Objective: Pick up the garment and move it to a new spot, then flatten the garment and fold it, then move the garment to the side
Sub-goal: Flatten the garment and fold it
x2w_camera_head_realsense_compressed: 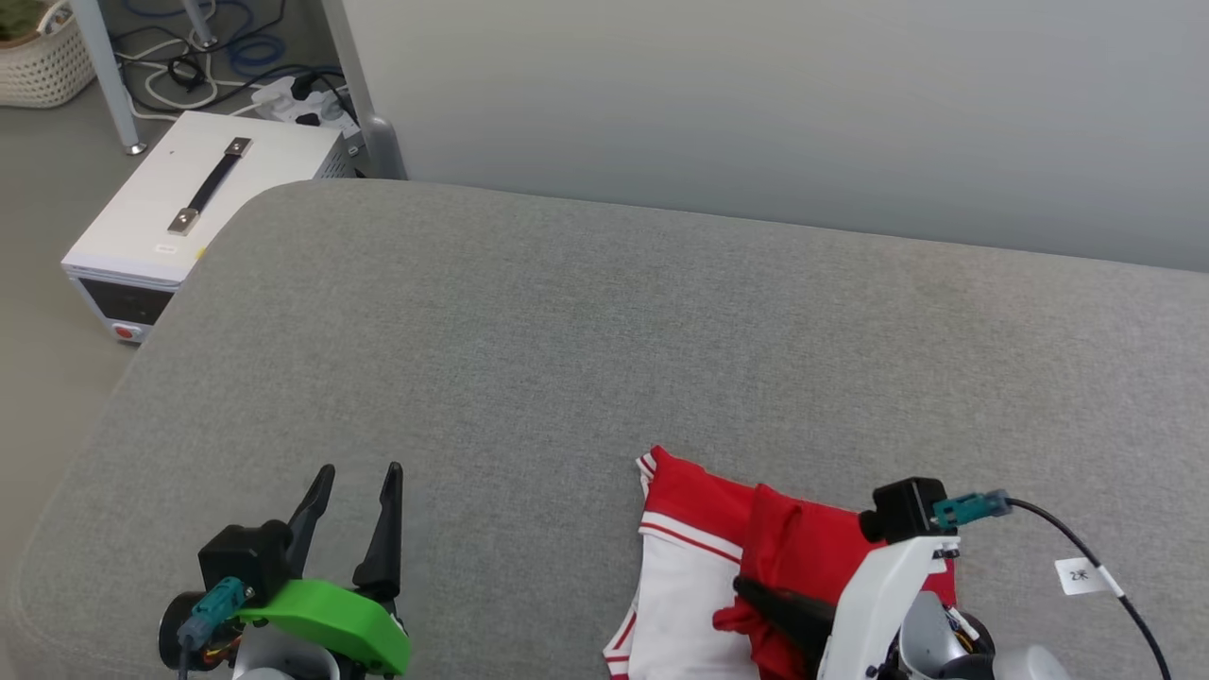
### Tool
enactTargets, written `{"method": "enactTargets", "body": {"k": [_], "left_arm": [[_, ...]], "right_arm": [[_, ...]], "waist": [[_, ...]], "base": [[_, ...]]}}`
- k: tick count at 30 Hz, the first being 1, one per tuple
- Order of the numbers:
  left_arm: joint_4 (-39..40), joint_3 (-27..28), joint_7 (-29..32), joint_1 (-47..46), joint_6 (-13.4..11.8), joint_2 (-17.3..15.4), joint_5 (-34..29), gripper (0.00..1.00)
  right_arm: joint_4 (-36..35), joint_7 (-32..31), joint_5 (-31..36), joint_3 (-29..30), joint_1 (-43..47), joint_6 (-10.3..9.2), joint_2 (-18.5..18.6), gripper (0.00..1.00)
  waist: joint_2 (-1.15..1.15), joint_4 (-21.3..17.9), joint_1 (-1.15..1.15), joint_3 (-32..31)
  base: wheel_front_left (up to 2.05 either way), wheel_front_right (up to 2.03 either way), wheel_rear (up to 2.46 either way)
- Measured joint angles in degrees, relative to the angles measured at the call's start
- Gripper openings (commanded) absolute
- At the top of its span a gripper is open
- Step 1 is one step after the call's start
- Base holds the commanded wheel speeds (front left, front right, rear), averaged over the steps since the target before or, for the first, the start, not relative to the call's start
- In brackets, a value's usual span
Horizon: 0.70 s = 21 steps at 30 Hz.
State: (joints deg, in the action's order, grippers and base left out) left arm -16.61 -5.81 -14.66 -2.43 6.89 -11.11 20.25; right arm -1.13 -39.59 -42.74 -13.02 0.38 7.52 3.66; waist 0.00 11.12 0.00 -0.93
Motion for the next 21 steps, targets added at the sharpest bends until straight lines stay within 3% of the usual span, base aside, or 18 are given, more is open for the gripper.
{"method": "enactTargets", "body": {"k": [7, 14, 15, 16, 21], "left_arm": [[-0.2, 0.2, 0.0, -0.1, 0.0, 0.0, 0.0, 1.00], [-0.7, 0.1, 0.0, -0.5, 0.2, 0.6, -0.1, 1.00], [-0.8, 0.1, 0.0, -0.6, 0.2, 0.6, -0.1, 1.00], [-0.9, 0.1, 0.0, -0.7, 0.3, 0.6, -0.1, 1.00], [-1.3, 0.3, 0.0, -0.7, 0.4, 0.7, -0.1, 1.00]], "right_arm": [[6.9, 2.1, 3.4, -1.5, -2.3, 0.00, -0.5, 0.00], [14.4, 7.1, 2.3, -3.0, -6.7, 0.00, -0.6, 0.00], [15.2, 7.1, 2.2, -3.4, -7.1, 0.00, -0.6, 0.34], [15.9, 7.3, 2.4, -3.9, -7.5, 0.00, -0.6, 1.00], [16.8, 8.9, 1.4, -7.0, -8.7, 0.00, -0.7, 1.00]], "waist": [[0.00, 2.0, 0.00, 0.7], [0.00, 3.5, 0.00, 1.9], [0.00, 3.6, 0.00, 2.0], [0.00, 3.8, 0.00, 2.1], [0.00, 4.0, 0.00, 1.9]], "base": [[0.00, 0.00, 0.00], [0.00, 0.00, 0.00], [0.00, 0.00, 0.00], [0.00, 0.00, 0.00], [0.00, 0.00, 0.00]]}}
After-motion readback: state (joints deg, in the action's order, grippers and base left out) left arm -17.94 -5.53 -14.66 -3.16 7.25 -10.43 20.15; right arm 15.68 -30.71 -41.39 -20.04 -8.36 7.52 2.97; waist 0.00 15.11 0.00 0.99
